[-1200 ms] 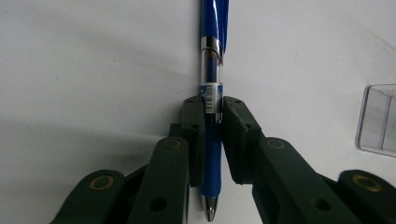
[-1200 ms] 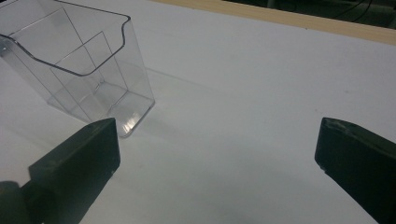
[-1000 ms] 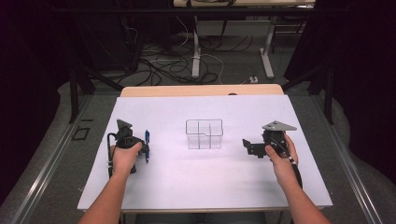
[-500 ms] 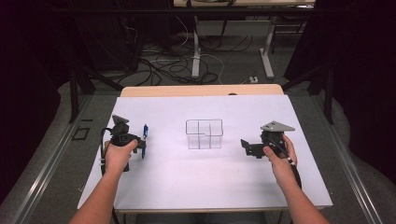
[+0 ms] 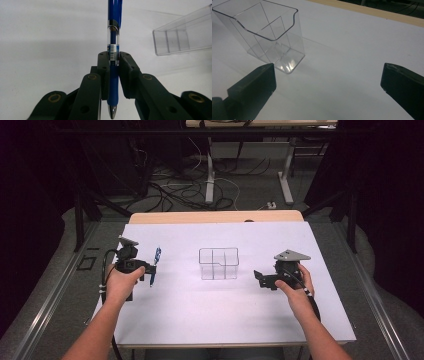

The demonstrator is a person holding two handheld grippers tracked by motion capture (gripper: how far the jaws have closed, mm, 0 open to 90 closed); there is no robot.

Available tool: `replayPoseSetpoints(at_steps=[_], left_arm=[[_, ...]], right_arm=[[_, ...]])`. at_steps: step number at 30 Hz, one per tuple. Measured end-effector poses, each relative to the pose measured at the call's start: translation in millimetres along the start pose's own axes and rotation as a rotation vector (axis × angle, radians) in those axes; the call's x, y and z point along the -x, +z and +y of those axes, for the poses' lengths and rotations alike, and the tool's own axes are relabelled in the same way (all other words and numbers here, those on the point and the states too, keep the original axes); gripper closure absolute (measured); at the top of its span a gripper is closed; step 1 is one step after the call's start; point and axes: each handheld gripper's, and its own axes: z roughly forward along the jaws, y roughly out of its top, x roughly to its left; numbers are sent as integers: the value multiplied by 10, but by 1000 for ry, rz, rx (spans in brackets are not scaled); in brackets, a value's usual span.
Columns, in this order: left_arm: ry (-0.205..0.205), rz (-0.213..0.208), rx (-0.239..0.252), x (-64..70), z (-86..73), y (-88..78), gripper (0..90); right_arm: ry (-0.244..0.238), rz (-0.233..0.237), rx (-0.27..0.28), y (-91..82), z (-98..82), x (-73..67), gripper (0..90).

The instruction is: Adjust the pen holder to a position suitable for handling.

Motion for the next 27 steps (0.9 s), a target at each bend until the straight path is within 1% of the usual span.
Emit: replayPoseSetpoints(at_steps=[2, 4, 5, 6, 7, 9, 10, 11, 13, 14, 15, 16, 18, 19, 20, 21, 22, 24, 25, 26, 27], left_arm=[[28, -2, -2, 25, 4, -33, 794], [38, -12, -7, 54, 1, -66, 794], [55, -12, -1, 65, -1, -76, 794], [57, -21, 0, 83, -7, -87, 794], [67, -17, -3, 99, -9, -102, 794], [83, -24, -10, 132, -14, -124, 794], [94, -27, -11, 146, -15, -131, 794], [103, -26, -14, 164, -13, -140, 794], [135, -18, -17, 188, -9, -166, 794], [142, -24, -8, 206, -10, -174, 794], [161, -23, -6, 214, -9, -186, 794], [169, -19, 3, 221, -11, -196, 794], [194, -34, 7, 240, -22, -213, 794], [202, -35, 16, 253, -33, -212, 794], [222, -32, 22, 265, -44, -217, 794], [231, -40, 29, 280, -54, -219, 794], [249, -42, 38, 289, -64, -222, 794], [264, -52, 55, 310, -86, -227, 794], [277, -54, 71, 324, -101, -223, 794], [292, -55, 80, 340, -116, -226, 794], [316, -52, 91, 355, -130, -226, 794]], right_arm=[[-5, 5, -3, 0, -2, -2, 0], [-13, 5, -5, -1, 0, -1, 0], [-6, 9, -6, -8, 3, -5, 0], [1, 17, -5, -13, 7, -9, 0], [-11, 10, -1, -19, 14, -3, 0], [-13, 13, 4, -37, 27, -4, 0], [-5, 19, 3, -46, 31, -10, 0], [-6, 17, 6, -52, 34, -11, 0], [-8, 28, 9, -57, 39, -8, 0], [-4, 32, 6, -61, 41, -12, 0], [-8, 31, 8, -61, 44, -9, 0], [-8, 31, 8, -65, 47, -9, 0], [-14, 31, 12, -68, 51, -3, 0], [-16, 29, 11, -68, 53, -5, 0], [-17, 26, 11, -70, 53, -6, 0], [-17, 26, 12, -70, 53, -6, 0], [-18, 28, 12, -70, 53, -5, 0], [-17, 27, 9, -69, 52, -5, 0], [-16, 30, 10, -69, 51, -4, 0], [-19, 29, 10, -69, 50, -3, 0], [-18, 30, 9, -73, 51, -4, 0]])
